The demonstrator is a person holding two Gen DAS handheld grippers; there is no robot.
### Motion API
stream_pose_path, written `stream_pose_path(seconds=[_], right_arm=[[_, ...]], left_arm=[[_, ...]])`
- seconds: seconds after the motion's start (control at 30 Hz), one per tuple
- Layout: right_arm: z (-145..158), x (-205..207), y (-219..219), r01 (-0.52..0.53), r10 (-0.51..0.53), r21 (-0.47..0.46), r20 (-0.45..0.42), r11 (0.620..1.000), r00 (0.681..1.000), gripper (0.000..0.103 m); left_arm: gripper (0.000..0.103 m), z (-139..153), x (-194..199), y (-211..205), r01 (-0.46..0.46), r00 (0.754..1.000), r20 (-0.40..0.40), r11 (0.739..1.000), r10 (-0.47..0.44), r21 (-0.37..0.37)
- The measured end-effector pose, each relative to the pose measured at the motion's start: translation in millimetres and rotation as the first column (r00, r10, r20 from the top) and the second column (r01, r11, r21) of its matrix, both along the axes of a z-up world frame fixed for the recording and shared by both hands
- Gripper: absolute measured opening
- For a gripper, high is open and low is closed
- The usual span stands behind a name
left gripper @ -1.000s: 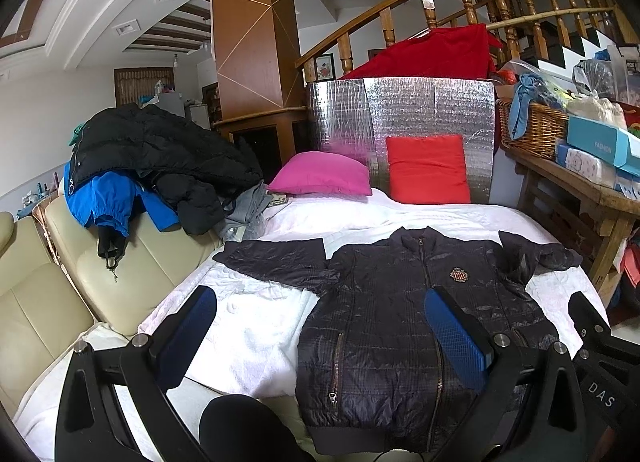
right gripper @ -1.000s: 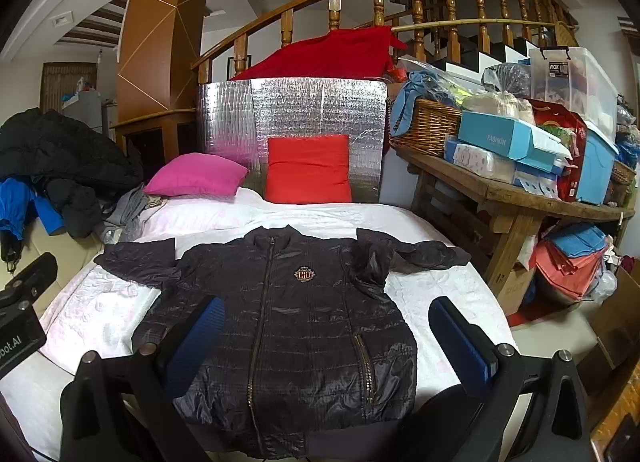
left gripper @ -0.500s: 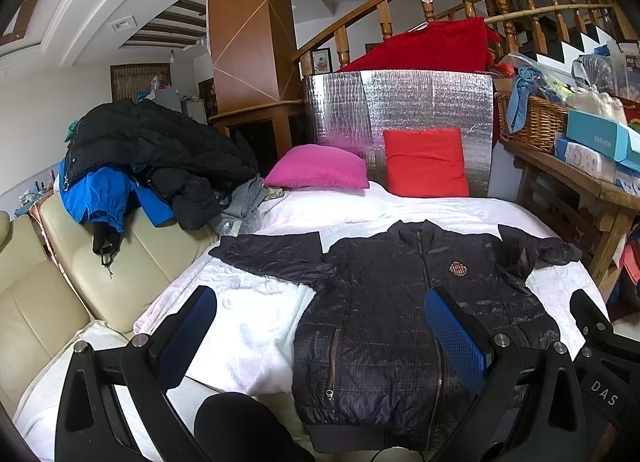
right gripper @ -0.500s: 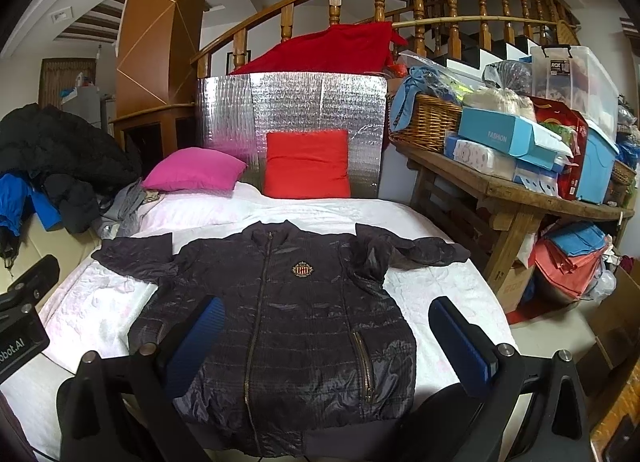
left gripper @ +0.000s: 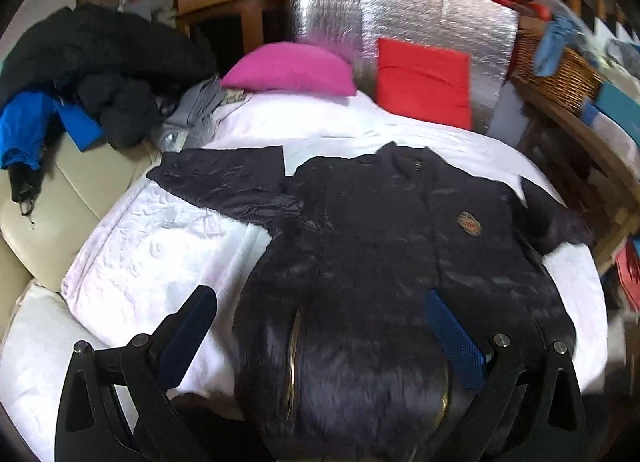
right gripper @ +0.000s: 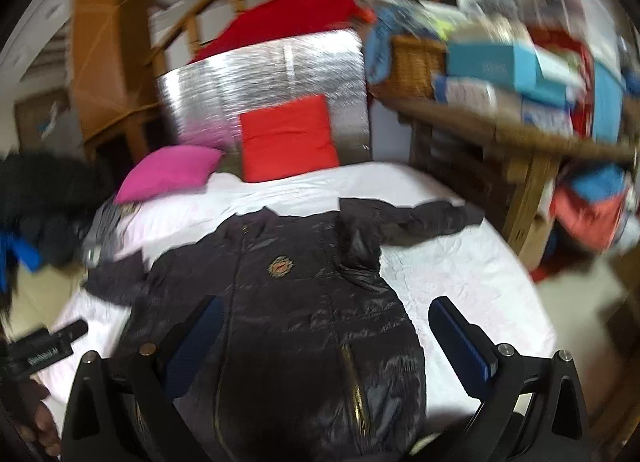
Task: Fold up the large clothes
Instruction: 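Grasp the black jacket's sleeve cuff with the right tool and lift it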
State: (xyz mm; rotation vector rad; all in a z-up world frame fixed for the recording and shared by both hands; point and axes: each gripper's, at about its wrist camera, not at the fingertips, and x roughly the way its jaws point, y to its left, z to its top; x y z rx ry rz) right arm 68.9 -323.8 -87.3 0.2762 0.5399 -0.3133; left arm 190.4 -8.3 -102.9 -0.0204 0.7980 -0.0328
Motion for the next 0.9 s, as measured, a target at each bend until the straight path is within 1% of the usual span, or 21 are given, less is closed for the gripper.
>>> stream_pose_path(seconds=[0.03, 0.1, 0.2, 0.3, 0.33, 0.4, 0.47, 0.53, 0.63, 0.67, 0.73, 0.8, 0.9], right_arm=[[-5, 5, -13, 0.014, -0.014, 0.021, -0.013, 1.0, 1.0, 0.103], [-20, 28, -55, 0.049, -0.047, 0.098, -0.023, 0.994, 0.999, 0.103], [-40, 54, -104, 0.081, -0.076, 0.198, -0.03, 0.977, 0.997, 0.103], [-60, 81, -159, 0.122, -0.121, 0.304, -0.02, 0.945, 0.992, 0.103], [-64, 87, -171, 0.127, -0.131, 0.328, -0.008, 0.936, 0.991, 0.103], [-75, 103, -202, 0.15, -0.174, 0.401, 0.023, 0.904, 0.985, 0.103], [-83, 115, -220, 0.177, -0.208, 0.428, 0.026, 0.886, 0.978, 0.103], [-88, 131, -234, 0.189, -0.218, 0.429, 0.019, 0.883, 0.976, 0.103], [-100, 155, -259, 0.201, -0.228, 0.453, 0.005, 0.869, 0.974, 0.103], [-104, 162, -268, 0.193, -0.223, 0.476, 0.007, 0.858, 0.975, 0.103], [-117, 175, -287, 0.19, -0.235, 0.54, 0.014, 0.82, 0.972, 0.103], [-131, 187, -306, 0.217, -0.266, 0.582, -0.001, 0.784, 0.964, 0.103], [-148, 200, -333, 0.265, -0.318, 0.611, -0.023, 0.746, 0.948, 0.103]], left_arm=[[0.103, -2, 9, -1, -0.013, 1.0, 0.001, 1.0, 0.013, -0.007], [0.103, -5, 31, -4, -0.042, 0.999, 0.015, 0.999, 0.042, -0.009], [0.103, -11, 66, -19, -0.075, 0.996, 0.041, 0.997, 0.074, 0.032], [0.103, -21, 97, -33, -0.104, 0.993, 0.066, 0.992, 0.1, 0.067], [0.103, -24, 106, -38, -0.112, 0.991, 0.075, 0.991, 0.107, 0.074], [0.103, -30, 120, -46, -0.131, 0.988, 0.094, 0.987, 0.123, 0.092], [0.103, -38, 133, -53, -0.15, 0.983, 0.125, 0.982, 0.135, 0.112], [0.103, -48, 139, -58, -0.149, 0.982, 0.136, 0.979, 0.13, 0.137], [0.103, -68, 147, -68, -0.111, 0.99, 0.113, 0.974, 0.09, 0.197], [0.103, -76, 151, -71, -0.1, 0.992, 0.092, 0.972, 0.082, 0.213], [0.103, -87, 156, -72, -0.078, 0.996, 0.067, 0.972, 0.064, 0.223], [0.103, -95, 157, -72, -0.069, 0.997, 0.058, 0.968, 0.057, 0.241], [0.103, -101, 159, -71, -0.062, 0.997, 0.051, 0.969, 0.051, 0.24]])
